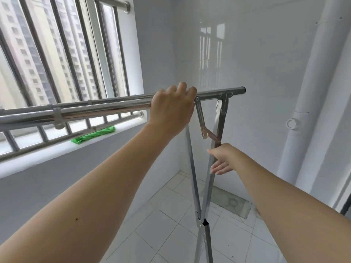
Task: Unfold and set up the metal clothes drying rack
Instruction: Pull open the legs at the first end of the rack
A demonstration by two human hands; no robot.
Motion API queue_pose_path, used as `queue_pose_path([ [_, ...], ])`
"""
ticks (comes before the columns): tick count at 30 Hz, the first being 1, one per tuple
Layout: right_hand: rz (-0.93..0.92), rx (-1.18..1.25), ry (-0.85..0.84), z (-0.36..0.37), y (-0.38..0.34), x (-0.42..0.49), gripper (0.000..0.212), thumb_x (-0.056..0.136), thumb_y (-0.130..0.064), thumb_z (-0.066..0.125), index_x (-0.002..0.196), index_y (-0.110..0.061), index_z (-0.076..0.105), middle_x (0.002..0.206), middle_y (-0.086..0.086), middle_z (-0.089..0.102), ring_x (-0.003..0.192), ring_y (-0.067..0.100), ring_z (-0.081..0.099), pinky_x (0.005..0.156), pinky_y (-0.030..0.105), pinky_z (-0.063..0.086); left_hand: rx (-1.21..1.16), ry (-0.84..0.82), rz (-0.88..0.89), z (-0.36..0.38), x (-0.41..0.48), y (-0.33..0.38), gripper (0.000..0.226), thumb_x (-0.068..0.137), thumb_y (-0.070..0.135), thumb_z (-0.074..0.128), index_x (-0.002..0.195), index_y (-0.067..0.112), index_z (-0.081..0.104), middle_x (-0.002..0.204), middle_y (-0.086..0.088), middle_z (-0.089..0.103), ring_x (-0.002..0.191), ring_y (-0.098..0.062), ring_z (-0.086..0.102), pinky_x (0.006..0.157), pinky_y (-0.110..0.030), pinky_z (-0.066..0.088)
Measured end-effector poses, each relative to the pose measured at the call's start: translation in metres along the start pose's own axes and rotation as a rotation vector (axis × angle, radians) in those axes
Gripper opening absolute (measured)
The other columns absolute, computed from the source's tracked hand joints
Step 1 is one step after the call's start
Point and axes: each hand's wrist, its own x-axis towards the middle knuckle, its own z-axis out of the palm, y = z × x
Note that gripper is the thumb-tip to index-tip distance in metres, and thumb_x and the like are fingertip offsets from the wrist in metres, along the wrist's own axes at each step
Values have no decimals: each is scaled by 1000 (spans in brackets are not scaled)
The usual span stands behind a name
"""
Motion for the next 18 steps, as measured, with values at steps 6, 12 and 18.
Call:
queue_pose_path([
  [6, 39, 155, -108, 14, -30, 39, 61, 99, -44, 41, 142, -1, 36, 122, 29, 63, 104, 34, 70, 92, 38, 57, 43, 10, -61, 36, 10, -18, 24, 95, 30, 48, 111, 15, 57, 99, -4, 59, 77, -23, 61, 61, -32, 37],
  [12, 60, 283, -222, 17, -65, 82, 64, 98, -40, 45, 149, -5, 27, 141, 29, 46, 110, 38, 65, 94, 41, 55, 91, -39, -96, 75, 28, -36, 22, 97, 27, 46, 114, 14, 52, 103, -5, 56, 83, -23, 60, 64, -32, 36],
  [18, 28, 348, -266, 29, -103, 126, 69, 97, -44, 43, 151, -8, 19, 151, 28, 31, 115, 42, 61, 97, 44, 52, 151, -79, -147, 107, 42, -56, 24, 95, 29, 48, 113, 14, 54, 102, -5, 58, 83, -24, 61, 63, -33, 38],
])
